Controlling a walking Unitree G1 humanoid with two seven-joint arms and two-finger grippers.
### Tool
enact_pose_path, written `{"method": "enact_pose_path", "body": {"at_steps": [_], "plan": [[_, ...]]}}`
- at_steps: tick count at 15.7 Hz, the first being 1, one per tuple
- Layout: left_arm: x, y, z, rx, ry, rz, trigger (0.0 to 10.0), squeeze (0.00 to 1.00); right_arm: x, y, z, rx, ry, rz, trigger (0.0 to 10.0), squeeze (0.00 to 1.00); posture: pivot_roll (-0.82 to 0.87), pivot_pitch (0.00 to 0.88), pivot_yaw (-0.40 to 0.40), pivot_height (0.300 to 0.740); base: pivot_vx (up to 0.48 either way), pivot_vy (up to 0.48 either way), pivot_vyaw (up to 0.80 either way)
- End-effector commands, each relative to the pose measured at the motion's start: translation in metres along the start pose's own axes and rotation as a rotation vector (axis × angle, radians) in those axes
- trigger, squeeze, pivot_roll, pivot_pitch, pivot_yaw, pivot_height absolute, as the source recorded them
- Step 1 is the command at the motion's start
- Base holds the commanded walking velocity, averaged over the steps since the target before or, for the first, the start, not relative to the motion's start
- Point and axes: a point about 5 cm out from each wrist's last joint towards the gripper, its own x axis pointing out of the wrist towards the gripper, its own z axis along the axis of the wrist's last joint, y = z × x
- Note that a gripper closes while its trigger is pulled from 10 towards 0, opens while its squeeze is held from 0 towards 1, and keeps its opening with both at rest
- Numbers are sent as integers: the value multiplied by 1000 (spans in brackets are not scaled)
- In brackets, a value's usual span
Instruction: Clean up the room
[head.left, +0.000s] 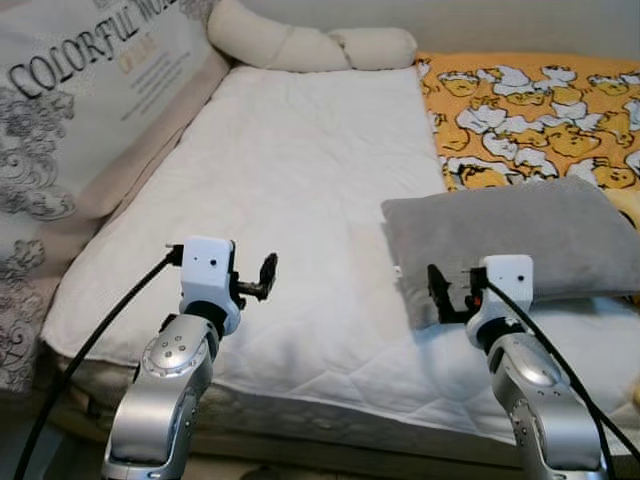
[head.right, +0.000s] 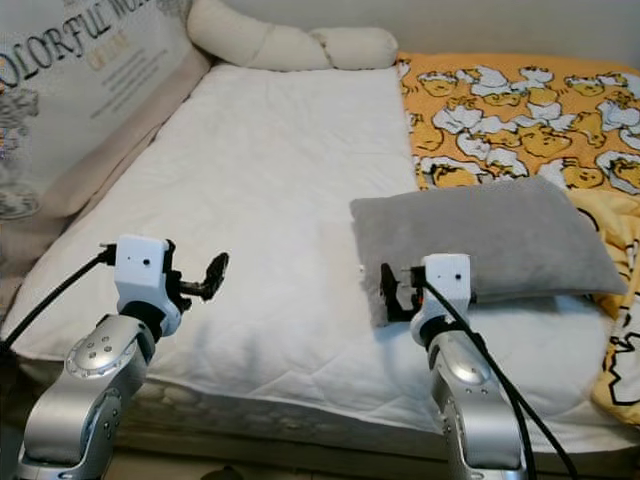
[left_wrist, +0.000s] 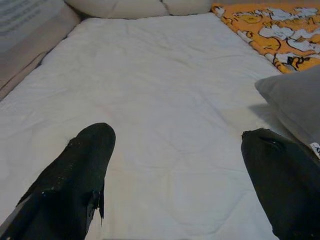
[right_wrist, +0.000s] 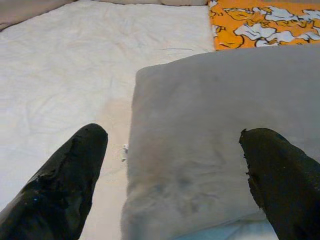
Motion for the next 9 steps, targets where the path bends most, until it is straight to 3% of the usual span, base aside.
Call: {"method": "enact_pose_path", "body": {"at_steps": [1,6,9], "plan": [[-1,1,1,-3,-7,10,10000,0,-1,1,1,-9,-4,5,10000,0,37,0,20,740,0,0,0],[0,-3,1,13,-17,0,10000,0,0,-3,1,-8,8,1,10000,0,40,0,12,740,0,0,0],[1,-4,2,17,-21,-19,10000,0,1,-4,-9,-14,68,-31,10000,0,40,0,15,740,0,0,0]]}}
